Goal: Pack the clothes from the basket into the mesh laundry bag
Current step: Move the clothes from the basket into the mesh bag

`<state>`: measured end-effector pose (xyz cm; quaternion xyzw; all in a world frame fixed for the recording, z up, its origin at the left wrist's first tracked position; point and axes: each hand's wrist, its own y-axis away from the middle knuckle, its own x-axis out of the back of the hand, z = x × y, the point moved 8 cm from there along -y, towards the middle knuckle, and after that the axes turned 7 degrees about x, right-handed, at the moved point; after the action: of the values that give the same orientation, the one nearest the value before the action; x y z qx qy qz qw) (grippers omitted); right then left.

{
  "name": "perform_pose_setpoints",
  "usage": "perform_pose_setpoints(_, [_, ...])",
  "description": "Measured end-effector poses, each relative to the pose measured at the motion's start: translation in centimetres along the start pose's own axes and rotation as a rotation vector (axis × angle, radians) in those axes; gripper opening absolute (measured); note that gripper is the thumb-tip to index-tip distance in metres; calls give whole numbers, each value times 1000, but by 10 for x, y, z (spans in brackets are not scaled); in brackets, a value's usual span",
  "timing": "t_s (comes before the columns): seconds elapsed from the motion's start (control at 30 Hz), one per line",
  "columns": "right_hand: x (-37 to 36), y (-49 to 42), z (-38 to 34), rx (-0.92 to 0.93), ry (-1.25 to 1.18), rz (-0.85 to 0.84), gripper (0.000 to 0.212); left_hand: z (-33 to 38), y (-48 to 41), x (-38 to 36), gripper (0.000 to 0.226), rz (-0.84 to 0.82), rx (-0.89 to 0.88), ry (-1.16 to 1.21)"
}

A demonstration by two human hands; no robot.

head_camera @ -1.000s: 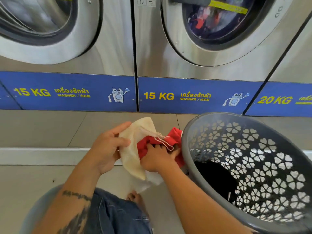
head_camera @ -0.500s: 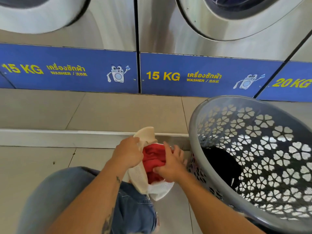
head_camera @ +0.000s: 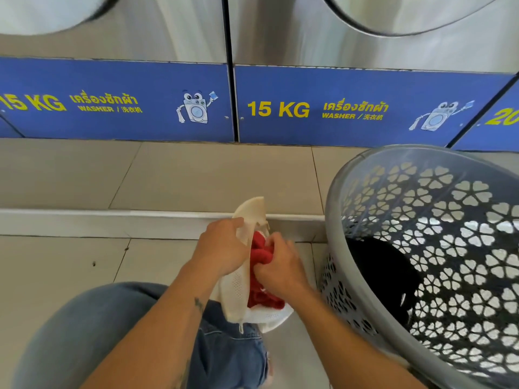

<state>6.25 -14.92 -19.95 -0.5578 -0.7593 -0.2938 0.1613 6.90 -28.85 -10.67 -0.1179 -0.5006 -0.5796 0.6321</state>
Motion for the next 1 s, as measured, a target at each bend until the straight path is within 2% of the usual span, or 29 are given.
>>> perform_pose_setpoints(0.1, [-4,0,-41,222,-155,91,46,-2,-5,11,46,78,17,-3])
perform_pose_setpoints(0.17, [-24,0,-33,281,-227,-17,55,-8,-9,15,45,102,37,31])
perform_pose_setpoints(0.23, [-50,6,-1,225,-140,-245,65,-13,-11,12,50,62,49,95])
perform_pose_setpoints(0.3, [-58,7,33,132,55,-374,71,-14,-11,6,55,19,47,155])
perform_pose_setpoints(0.37, [-50,1,46,60,169,-355,75,-11,-11,5,60,19,41,189])
perform_pose_setpoints(0.57, [-9,2,21,-106,320,-273,88,7,-10,12,63,98,16,108])
perform_pose_setpoints(0.73, [30,34,-13,-30,391,-213,68,10,-3,8,57,108,-22,45])
perform_pose_setpoints(0.93, [67,80,-108,297,304,-225,40,15,12,1,51,55,-59,18])
perform_pose_setpoints(1.0, [101,93,-138,332,214,-208,43,14,16,2,51,49,-67,45])
